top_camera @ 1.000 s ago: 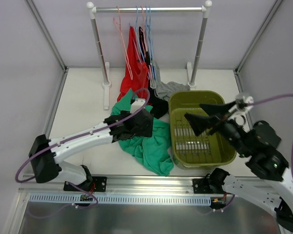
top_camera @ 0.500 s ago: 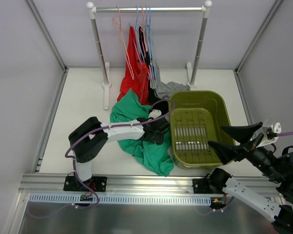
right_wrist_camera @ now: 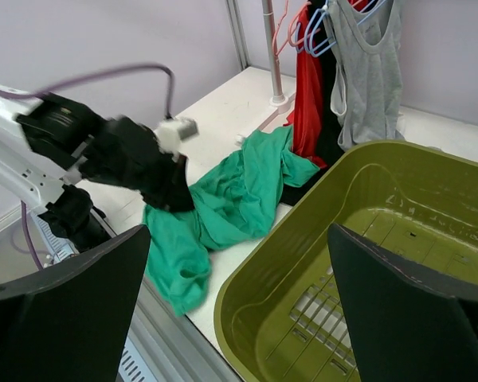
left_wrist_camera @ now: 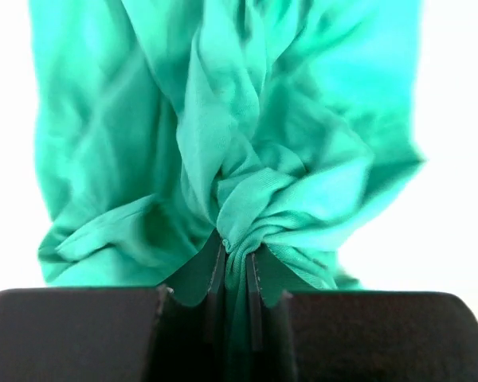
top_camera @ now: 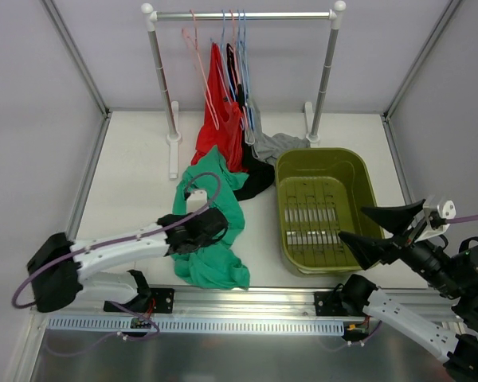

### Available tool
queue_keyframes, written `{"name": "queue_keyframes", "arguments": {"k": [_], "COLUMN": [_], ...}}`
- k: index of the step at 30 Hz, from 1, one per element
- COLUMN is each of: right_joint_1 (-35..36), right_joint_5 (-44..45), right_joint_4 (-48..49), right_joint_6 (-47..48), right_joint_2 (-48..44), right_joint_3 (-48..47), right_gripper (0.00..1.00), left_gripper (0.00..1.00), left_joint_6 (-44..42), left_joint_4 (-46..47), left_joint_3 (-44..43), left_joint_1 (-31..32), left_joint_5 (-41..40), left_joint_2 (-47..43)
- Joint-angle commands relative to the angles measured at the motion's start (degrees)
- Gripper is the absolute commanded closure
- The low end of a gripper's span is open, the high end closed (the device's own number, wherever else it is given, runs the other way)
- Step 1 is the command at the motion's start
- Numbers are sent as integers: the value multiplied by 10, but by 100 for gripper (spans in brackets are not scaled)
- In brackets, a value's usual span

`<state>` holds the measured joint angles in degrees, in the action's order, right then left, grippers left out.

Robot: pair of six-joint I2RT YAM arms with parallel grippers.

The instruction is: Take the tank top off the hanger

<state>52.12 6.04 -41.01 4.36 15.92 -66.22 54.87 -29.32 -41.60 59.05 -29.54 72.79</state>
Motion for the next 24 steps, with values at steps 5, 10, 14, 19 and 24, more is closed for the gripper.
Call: {"name": "queue_keyframes", "arguments": {"k": [5, 10, 14, 19, 24], "right_joint_1": [3, 3, 3, 3, 2], "right_joint_5": [12, 41, 112, 235, 276], "right_joint_4": [32, 50, 55, 53, 50], "right_joint_6": [18, 22, 25, 15, 10], "right_joint_2": [39, 42, 48, 71, 104], "right_joint_3": [7, 18, 24, 36, 41], "right_gripper": [1, 1, 0, 1, 1], "left_gripper": [100, 100, 100, 100, 100], "left_joint_6": [-71, -190, -329, -431, -528], "left_joint_4": [-105, -124, -124, -124, -123], "left_joint_3": [-97, -265, -425, -659, -895], "left_joint_1": [-1, -1, 5, 32, 49], "left_joint_5": [-129, -158, -122, -56, 26], "left_joint_2": [-215, -225, -184, -106, -24]}}
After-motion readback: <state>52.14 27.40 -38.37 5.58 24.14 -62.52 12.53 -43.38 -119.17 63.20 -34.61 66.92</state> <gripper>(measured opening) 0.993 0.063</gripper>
